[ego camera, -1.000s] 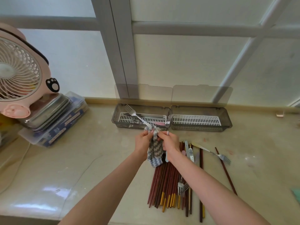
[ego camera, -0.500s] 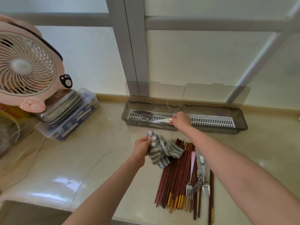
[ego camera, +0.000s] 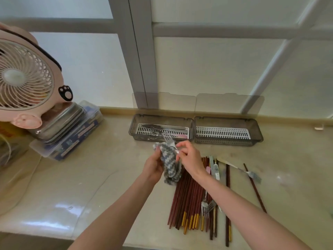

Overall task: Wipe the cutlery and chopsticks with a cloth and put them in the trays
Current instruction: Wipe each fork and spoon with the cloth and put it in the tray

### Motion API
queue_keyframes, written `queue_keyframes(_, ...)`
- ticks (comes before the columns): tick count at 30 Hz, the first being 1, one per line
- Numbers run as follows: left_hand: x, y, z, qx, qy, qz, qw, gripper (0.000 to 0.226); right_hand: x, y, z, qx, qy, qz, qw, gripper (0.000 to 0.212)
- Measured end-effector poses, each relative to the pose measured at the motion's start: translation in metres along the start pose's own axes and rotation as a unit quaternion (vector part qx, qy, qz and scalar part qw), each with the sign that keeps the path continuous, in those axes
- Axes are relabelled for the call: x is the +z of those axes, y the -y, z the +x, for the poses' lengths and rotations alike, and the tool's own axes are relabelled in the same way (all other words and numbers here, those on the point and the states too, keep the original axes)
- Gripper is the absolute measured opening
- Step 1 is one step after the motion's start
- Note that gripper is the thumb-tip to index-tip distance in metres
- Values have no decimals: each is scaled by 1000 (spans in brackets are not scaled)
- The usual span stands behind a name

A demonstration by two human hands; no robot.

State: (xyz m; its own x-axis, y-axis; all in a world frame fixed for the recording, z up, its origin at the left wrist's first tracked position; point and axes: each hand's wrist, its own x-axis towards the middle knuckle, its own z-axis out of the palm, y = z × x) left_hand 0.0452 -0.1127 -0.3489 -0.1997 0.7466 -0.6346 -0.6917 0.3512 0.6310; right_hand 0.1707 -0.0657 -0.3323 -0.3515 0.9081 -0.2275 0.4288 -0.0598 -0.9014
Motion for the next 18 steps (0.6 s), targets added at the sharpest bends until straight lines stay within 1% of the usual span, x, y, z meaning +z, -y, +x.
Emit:
queue_keyframes(3, 12, 4, 0, 30, 8, 21, 999, 32, 4, -5, -16, 20, -11, 22, 999, 9)
queue_keyframes(5, 18, 7, -5, 37, 15, 56, 998, 22, 4, -7, -21, 32, -25, 22, 999, 5)
queue_keyframes(7, 23, 9, -8, 40, 18, 105, 993, 12, 2, -9, -22, 36, -36, 22, 998, 8)
queue_keyframes(8, 25, 10, -8, 44, 7, 127, 991, 11, 2, -10, -23, 38, -40, 18, 998, 11)
queue_keyframes(10, 28, 7, -7, 59, -21, 163, 985, 10, 3, -13, -26, 40, -48, 12, 998, 17)
queue_keyframes(11, 29, 5, -6, 71, -32, 180, 981, 11, 4, -14, -27, 40, -54, 13, 998, 16)
queue_keyframes(14, 31, -1, 3, 86, -67, 213, 971, 16, 3, -12, -33, 37, -57, 6, 998, 6)
queue_keyframes(18, 31, -6, 13, 83, -74, 221, 969, 24, 1, -8, -35, 32, -60, -7, 998, 6)
